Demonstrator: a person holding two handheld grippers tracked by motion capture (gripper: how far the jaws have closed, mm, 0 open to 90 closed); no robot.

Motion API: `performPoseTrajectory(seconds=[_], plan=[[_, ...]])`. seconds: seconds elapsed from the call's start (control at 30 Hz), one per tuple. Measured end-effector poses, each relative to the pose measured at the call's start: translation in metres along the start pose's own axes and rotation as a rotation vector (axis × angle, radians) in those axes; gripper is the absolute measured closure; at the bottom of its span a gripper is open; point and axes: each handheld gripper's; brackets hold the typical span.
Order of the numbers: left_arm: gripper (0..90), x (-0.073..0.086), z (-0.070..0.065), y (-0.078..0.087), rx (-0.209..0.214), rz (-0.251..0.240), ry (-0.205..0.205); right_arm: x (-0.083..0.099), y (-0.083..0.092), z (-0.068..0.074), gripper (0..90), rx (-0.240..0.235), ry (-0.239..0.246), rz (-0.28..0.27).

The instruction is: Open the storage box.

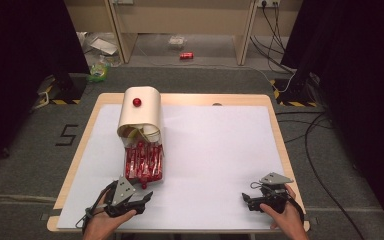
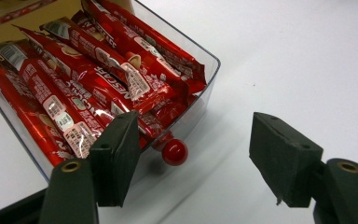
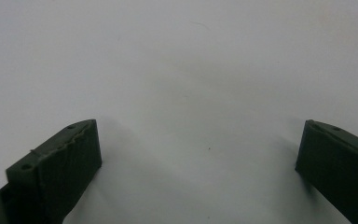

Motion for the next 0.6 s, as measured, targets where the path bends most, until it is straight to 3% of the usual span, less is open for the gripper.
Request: performPoseTrajectory(seconds=[0.27, 0.6], plan=[[33.2, -0.0023, 0.0012, 0.0026, 0.021, 0.015, 0.015, 0.0, 0.0, 0.0, 0.3, 0.0, 0.0, 0.0], [30.8, -0.0037, 0.0038, 0.0018, 0.009, 0.007, 0.041, -0.0001, 0.0001, -0.0001, 0.3, -0.001, 0.001, 0.002]])
Point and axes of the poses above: each handheld gripper's, and its own axes: y roughly backward along the jaws, x roughly out of its underside, z roughly to its left, and after that the axes turned 10 degrees about -z, right-handed
